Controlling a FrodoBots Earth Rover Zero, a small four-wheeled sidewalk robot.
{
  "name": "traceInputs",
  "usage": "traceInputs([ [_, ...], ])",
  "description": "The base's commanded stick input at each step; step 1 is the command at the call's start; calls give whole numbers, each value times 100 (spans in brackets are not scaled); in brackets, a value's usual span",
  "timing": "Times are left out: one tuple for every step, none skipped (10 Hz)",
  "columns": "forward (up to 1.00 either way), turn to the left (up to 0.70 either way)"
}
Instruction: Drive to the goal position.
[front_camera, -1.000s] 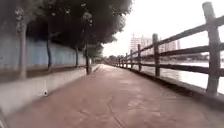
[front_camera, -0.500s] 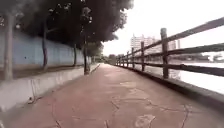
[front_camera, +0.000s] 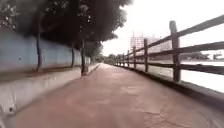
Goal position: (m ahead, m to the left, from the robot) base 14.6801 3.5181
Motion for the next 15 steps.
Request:
traceInputs([
  [100,0],
  [100,0],
  [100,0],
  [100,0],
  [100,0],
  [100,0],
  [100,0],
  [100,0],
  [100,0],
  [100,0],
  [100,0],
  [100,0],
  [100,0],
  [100,0],
  [100,0],
])
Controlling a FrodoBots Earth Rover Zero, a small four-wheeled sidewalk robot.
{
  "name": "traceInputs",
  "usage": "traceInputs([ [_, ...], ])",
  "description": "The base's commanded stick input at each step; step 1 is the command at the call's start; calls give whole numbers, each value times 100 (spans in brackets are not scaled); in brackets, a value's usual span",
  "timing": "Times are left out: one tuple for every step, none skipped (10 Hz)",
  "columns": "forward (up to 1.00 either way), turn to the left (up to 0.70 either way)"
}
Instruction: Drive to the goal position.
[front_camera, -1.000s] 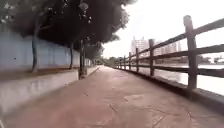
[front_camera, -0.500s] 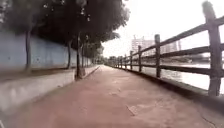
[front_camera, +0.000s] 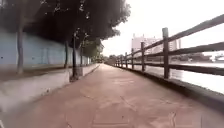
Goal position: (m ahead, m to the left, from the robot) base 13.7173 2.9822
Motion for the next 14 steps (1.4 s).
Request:
traceInputs([
  [100,0],
  [100,0],
  [100,0],
  [100,0],
  [100,0],
  [100,0],
  [100,0],
  [100,0],
  [100,0],
  [100,0],
  [100,0],
  [100,0],
  [100,0],
  [100,0],
])
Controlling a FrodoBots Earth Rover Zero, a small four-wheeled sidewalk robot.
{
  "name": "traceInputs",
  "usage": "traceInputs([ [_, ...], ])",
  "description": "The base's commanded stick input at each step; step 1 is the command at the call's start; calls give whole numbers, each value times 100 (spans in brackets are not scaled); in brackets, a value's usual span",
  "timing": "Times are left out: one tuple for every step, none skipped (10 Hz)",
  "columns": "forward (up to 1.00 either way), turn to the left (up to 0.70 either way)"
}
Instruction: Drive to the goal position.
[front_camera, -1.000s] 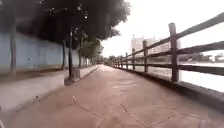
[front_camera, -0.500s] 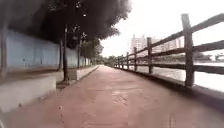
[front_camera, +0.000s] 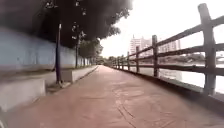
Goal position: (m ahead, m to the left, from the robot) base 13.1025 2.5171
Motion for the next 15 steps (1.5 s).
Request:
traceInputs([
  [100,0],
  [100,0],
  [100,0],
  [100,0],
  [100,0],
  [100,0],
  [100,0],
  [100,0],
  [100,0],
  [100,0],
  [100,0],
  [100,0],
  [100,0],
  [100,0],
  [100,0],
])
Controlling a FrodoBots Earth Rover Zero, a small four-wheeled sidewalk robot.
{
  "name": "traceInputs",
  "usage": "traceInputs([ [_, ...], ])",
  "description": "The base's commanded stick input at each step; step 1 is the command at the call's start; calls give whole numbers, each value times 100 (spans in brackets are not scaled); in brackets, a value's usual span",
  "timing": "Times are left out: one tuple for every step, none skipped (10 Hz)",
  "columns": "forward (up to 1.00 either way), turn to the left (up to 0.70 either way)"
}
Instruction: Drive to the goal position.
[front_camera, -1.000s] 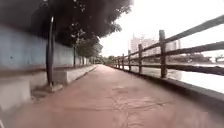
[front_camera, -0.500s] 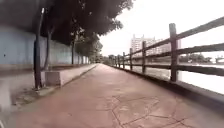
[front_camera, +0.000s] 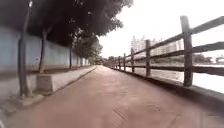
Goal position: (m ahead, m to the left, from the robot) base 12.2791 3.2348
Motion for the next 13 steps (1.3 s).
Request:
traceInputs([
  [100,0],
  [100,0],
  [100,0],
  [100,0],
  [100,0],
  [100,0],
  [100,0],
  [100,0],
  [100,0],
  [100,0],
  [100,0],
  [100,0],
  [100,0],
])
